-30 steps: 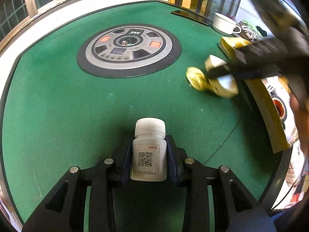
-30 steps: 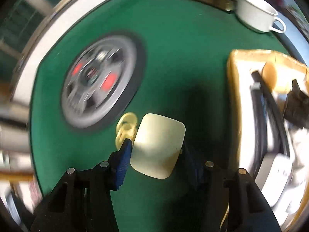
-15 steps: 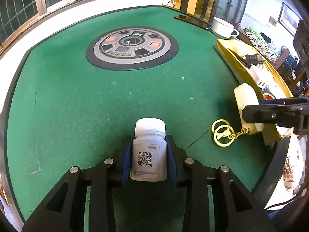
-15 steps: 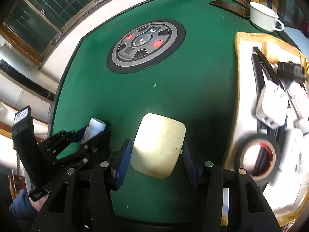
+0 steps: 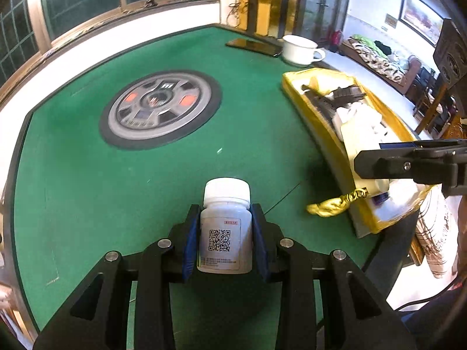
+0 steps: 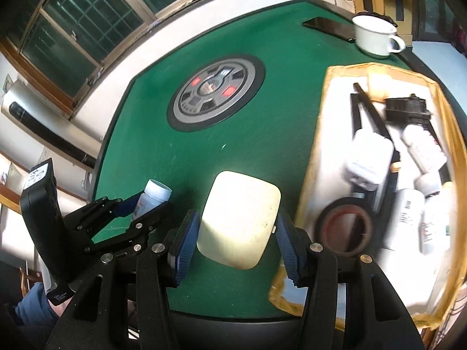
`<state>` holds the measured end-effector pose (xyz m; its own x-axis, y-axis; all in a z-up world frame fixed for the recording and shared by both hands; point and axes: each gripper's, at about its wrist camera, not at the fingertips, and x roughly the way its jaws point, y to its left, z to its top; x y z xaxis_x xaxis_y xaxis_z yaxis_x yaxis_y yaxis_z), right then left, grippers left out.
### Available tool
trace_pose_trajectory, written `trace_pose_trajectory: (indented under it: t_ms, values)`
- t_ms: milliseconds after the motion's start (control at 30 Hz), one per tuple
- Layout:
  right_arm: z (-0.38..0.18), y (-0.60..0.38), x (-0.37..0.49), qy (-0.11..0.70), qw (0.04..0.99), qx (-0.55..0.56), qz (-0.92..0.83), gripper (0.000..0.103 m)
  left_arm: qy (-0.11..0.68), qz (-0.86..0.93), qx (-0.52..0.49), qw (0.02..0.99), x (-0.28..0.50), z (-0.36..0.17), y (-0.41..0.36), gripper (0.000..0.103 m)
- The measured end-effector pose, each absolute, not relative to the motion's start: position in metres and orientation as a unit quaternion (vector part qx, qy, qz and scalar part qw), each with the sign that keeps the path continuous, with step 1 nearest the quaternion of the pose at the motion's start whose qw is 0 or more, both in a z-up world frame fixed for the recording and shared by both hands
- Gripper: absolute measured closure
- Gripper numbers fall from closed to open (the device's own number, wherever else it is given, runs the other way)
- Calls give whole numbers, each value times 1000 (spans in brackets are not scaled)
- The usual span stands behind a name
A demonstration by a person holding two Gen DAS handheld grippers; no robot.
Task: Organize rigid objects
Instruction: 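Carry bottle and soap box into the tray and lower them in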
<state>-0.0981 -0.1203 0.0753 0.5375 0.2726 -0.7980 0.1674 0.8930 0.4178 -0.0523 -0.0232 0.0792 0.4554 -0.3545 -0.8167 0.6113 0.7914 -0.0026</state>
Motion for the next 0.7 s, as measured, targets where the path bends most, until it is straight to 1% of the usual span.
trace_pose_trajectory:
  t_ms: [267,433,700]
  values:
    - [93,-165,-127,450,854,260,-3,55,411,-331,165,833,-64,100,-69,72]
    - [93,-191,-142,438,854,280,-30,55,394,-366,184,823,-74,111,-105,72]
    - [92,-226,-162,432,849,297,-68,55,370,-416,217,802,-96,113,-157,72]
